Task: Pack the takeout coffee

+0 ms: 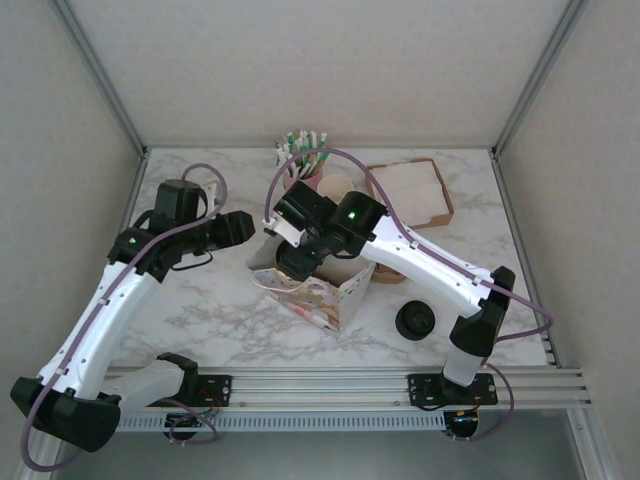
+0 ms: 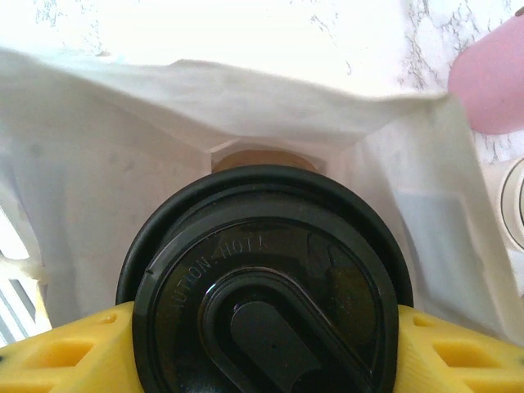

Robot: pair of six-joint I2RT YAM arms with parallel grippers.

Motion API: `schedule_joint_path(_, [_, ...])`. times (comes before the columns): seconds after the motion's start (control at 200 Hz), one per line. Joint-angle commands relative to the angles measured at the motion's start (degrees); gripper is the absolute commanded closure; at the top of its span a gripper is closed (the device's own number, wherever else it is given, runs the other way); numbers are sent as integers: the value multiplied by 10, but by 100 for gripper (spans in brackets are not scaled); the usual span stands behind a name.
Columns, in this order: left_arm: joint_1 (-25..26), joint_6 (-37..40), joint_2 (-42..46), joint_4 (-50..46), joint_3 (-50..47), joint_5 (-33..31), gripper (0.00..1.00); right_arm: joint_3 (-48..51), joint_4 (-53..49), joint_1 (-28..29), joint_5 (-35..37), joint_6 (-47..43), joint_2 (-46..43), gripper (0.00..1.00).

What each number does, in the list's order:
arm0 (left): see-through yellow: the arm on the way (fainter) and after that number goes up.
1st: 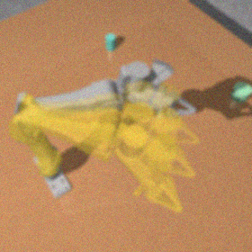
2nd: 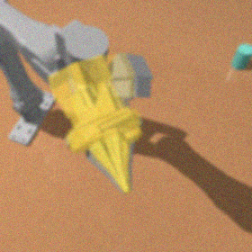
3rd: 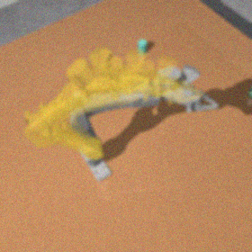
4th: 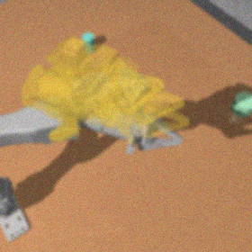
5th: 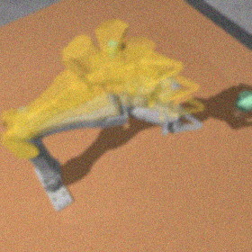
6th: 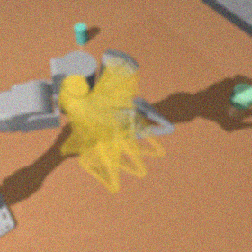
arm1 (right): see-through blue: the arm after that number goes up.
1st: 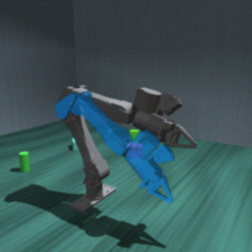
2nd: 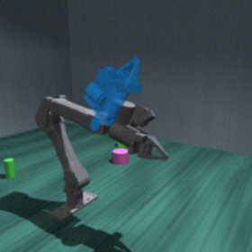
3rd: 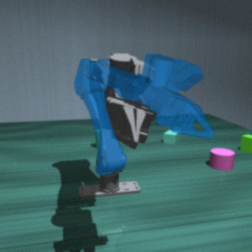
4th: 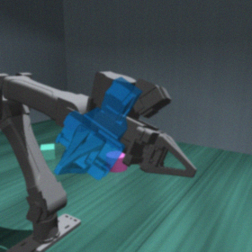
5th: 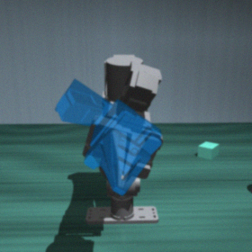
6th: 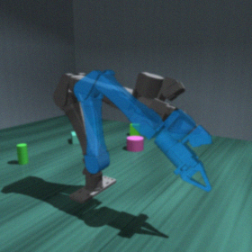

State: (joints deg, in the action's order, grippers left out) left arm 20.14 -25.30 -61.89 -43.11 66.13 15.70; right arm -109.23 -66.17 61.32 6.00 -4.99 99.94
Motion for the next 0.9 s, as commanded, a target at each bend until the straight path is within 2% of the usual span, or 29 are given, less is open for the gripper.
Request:
schedule_joint_path(0.0, [-4,-38,-9,47,-45,-5,43,26,-7,-6,18,-22,19,42])
schedule_joint_path(0.24, [-3,-34,-25,55,-76,-3,44,-8,-7,-11,14,-19,0,41])
schedule_joint_path(0.586, [-1,-25,-38,57,-92,-9,44,-59,-19,-17,53,-28,-9,41])
schedule_joint_path(0.896, [2,-18,-51,58,-97,-11,44,-34,-22,-55,2,-38,-10,42])
